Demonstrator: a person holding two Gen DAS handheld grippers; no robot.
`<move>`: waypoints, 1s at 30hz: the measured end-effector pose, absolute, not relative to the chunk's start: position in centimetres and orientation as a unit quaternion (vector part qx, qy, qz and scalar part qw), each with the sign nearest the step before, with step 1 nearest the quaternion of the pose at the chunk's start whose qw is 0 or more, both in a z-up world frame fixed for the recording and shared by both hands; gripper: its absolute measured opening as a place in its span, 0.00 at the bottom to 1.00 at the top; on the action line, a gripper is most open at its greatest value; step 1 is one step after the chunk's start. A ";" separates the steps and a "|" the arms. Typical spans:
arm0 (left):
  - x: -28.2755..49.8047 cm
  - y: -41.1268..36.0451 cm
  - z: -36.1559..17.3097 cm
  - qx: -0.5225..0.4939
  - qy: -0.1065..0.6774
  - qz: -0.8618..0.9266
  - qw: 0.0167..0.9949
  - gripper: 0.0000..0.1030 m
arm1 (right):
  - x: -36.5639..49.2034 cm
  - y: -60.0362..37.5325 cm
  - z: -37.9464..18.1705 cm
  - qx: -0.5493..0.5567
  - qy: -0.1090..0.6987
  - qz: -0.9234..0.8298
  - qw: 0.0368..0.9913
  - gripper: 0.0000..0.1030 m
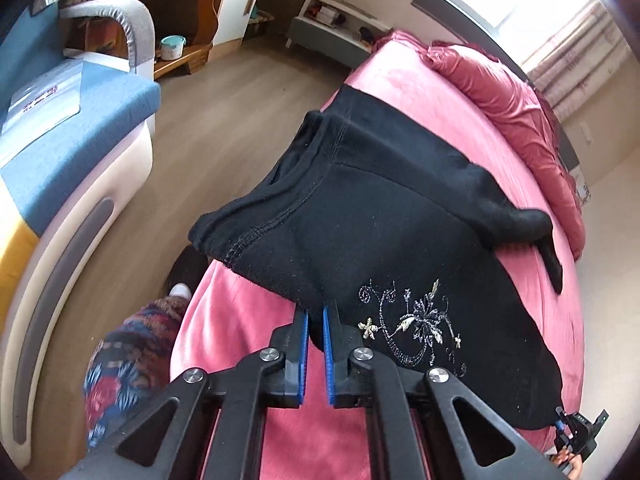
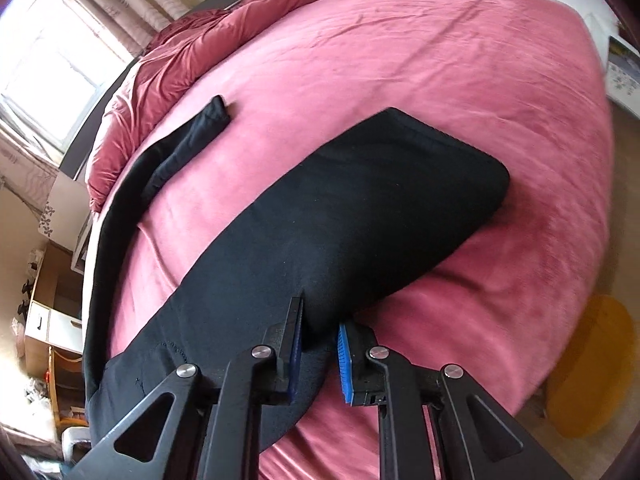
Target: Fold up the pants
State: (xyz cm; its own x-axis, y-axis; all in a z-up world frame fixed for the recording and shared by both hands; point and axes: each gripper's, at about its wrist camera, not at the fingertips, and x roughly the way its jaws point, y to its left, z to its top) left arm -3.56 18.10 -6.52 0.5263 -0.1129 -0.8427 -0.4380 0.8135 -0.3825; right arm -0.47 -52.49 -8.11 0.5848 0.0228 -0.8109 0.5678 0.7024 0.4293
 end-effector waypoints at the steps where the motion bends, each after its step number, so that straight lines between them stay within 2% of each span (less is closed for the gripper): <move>1: -4.0 17.9 -6.7 -0.286 0.482 0.098 0.822 0.07 | -1.0 -52.7 -8.2 0.348 0.426 -0.169 0.818 0.15; 8: -5.6 17.0 -8.8 -0.272 0.533 0.103 0.795 0.07 | -3.6 -54.1 -9.2 0.341 0.439 -0.203 0.806 0.13; 14: -5.0 17.6 -8.6 -0.266 0.547 0.120 0.785 0.22 | -3.8 -54.6 -9.4 0.337 0.450 -0.211 0.800 0.14; 16: -5.8 18.7 -7.7 -0.264 0.538 0.132 0.789 0.22 | -3.9 -54.6 -8.8 0.332 0.447 -0.220 0.801 0.22; 20: -6.6 20.8 -4.7 -0.253 0.493 0.157 0.817 0.22 | -4.1 -54.3 -6.1 0.286 0.426 -0.258 0.819 0.25; 22: -6.0 21.6 -3.4 -0.249 0.472 0.154 0.831 0.22 | -3.8 -53.7 -4.8 0.272 0.416 -0.259 0.829 0.29; 25: -3.8 21.8 -2.8 -0.256 0.460 0.140 0.838 0.24 | -2.1 -51.6 -3.7 0.260 0.412 -0.221 0.845 0.38; 30: 1.2 21.4 -3.2 -0.273 0.458 0.103 0.840 0.28 | 2.0 -44.4 -4.7 0.233 0.446 -0.093 0.859 0.42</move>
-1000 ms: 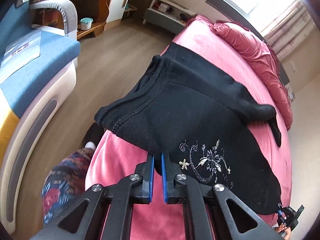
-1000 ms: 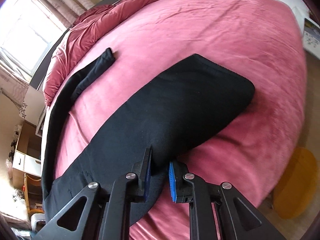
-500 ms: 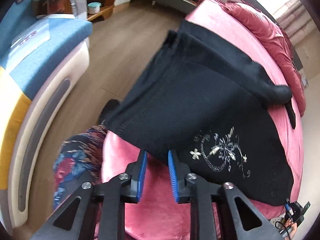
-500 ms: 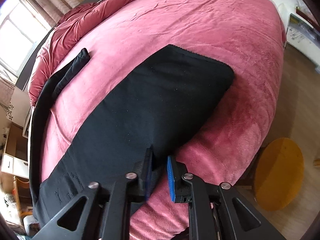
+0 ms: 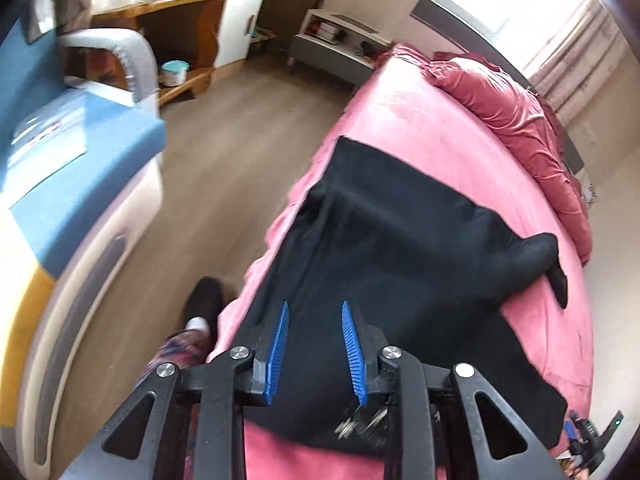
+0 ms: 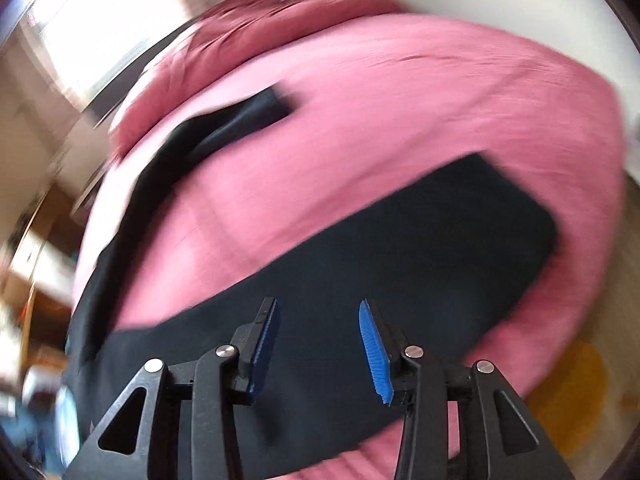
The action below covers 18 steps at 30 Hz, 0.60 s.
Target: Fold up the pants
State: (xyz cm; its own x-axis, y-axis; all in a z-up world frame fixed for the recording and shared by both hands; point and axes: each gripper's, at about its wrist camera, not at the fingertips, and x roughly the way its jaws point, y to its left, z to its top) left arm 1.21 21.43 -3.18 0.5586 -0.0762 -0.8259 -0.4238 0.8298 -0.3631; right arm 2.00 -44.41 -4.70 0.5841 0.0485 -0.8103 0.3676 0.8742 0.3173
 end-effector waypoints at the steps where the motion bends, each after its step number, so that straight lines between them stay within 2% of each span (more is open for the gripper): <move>1: 1.6 21.6 -3.3 -0.276 0.457 0.098 0.840 0.28 | 2.6 -42.9 -5.1 0.227 0.453 -0.073 0.859 0.42; 10: 12.4 24.3 -5.1 -0.338 0.463 0.099 0.813 0.28 | 7.7 -31.6 -9.5 0.192 0.519 0.067 0.830 0.42; 18: 19.8 26.6 -7.9 -0.343 0.486 0.115 0.796 0.38 | 10.4 -24.9 -10.5 0.119 0.532 0.146 0.826 0.46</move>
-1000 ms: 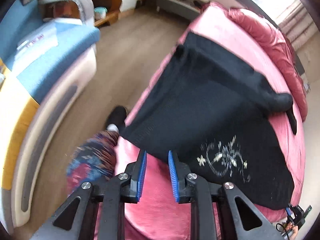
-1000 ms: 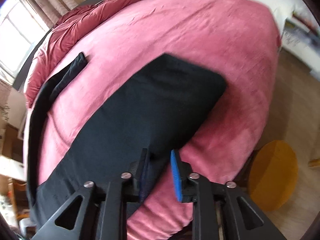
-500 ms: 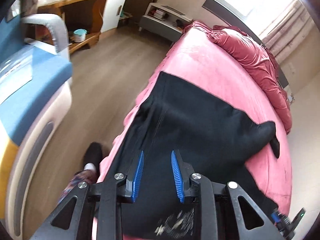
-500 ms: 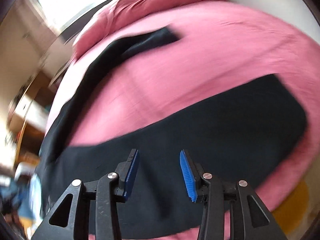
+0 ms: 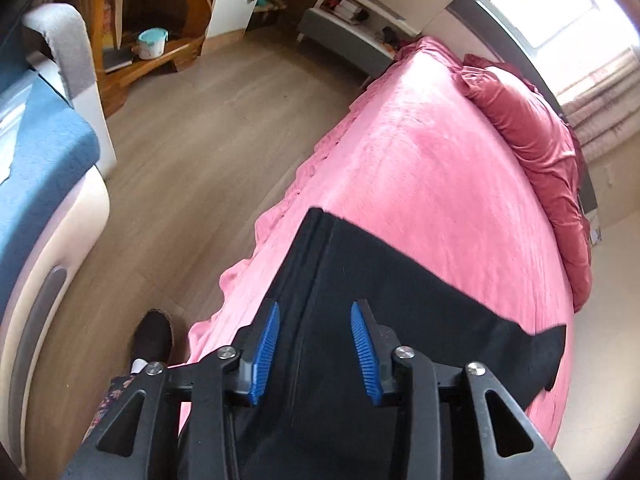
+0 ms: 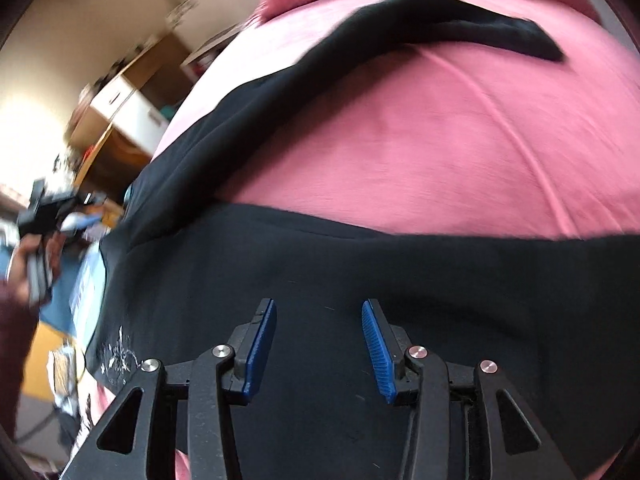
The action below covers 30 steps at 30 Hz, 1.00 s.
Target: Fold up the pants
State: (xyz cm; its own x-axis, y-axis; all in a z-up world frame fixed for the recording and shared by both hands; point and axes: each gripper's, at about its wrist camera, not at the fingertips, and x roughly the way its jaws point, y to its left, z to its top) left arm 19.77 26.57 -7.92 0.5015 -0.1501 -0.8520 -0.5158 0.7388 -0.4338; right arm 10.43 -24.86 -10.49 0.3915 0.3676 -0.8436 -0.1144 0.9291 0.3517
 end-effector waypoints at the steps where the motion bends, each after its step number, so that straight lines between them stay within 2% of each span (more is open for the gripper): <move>1: 20.4 26.9 -8.5 -0.350 0.489 0.116 0.790 0.38 | 10.7 -23.9 -10.7 0.109 0.533 0.150 0.825 0.47; 3: 21.8 27.7 -9.4 -0.374 0.491 0.115 0.778 0.38 | 11.3 -22.5 -11.1 0.094 0.538 0.158 0.823 0.47; 8: 25.0 29.3 -11.4 -0.406 0.498 0.122 0.756 0.38 | 12.4 -20.9 -12.0 0.076 0.546 0.160 0.819 0.58; 17: 28.7 29.7 -13.0 -0.395 0.539 0.122 0.734 0.38 | 12.8 -21.1 -12.6 0.087 0.554 0.154 0.814 0.60; 19: 28.9 29.3 -13.3 -0.388 0.548 0.117 0.731 0.35 | 12.7 -21.1 -12.6 0.088 0.553 0.152 0.814 0.60; 21: 28.7 28.9 -12.8 -0.380 0.543 0.110 0.741 0.18 | 12.6 -20.9 -12.6 0.086 0.552 0.151 0.815 0.60; 24: 28.2 28.1 -10.7 -0.352 0.520 0.101 0.772 0.08 | 12.6 -20.8 -12.6 0.084 0.552 0.150 0.816 0.60; 30: 25.0 25.6 -2.6 -0.329 0.430 0.035 0.840 0.07 | 12.7 -20.6 -12.8 0.085 0.547 0.151 0.819 0.60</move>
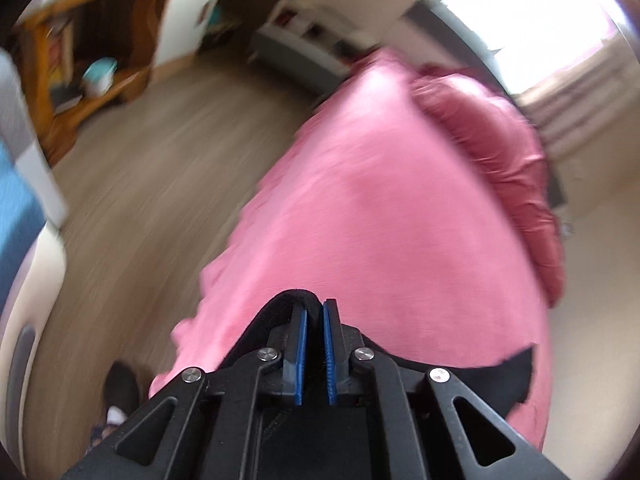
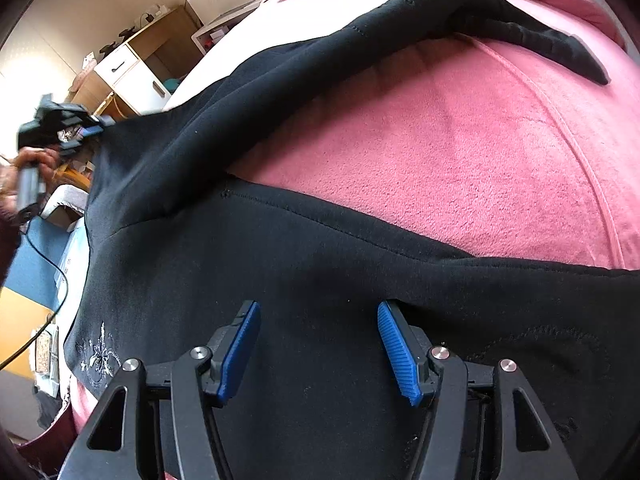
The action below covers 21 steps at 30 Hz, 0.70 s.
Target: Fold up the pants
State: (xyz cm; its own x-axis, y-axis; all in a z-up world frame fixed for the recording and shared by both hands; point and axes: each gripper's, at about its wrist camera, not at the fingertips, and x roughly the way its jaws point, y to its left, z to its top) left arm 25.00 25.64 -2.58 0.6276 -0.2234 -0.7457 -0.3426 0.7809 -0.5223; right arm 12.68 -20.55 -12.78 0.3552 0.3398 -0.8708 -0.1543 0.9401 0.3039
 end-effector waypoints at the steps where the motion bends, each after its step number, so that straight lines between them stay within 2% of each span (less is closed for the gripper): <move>1: 24.1 25.1 -1.0 -0.325 0.413 0.020 0.850 0.07 | 12.4 -21.0 -12.6 0.085 0.547 0.151 0.819 0.60; 5: 19.6 22.5 4.2 -0.305 0.352 -0.056 0.883 0.06 | 12.4 -21.3 -12.2 0.094 0.549 0.155 0.816 0.60; 10: 13.0 19.7 7.0 -0.288 0.314 -0.146 0.893 0.06 | 13.0 -22.8 -10.6 0.114 0.535 0.150 0.824 0.60; 15: 6.4 16.1 6.4 -0.236 0.319 -0.201 0.896 0.05 | 15.0 -24.1 -7.8 0.134 0.507 0.152 0.838 0.60; 21: -0.2 14.5 2.9 -0.245 0.351 -0.243 0.870 0.05 | 20.4 -23.5 -4.4 0.185 0.486 0.175 0.836 0.56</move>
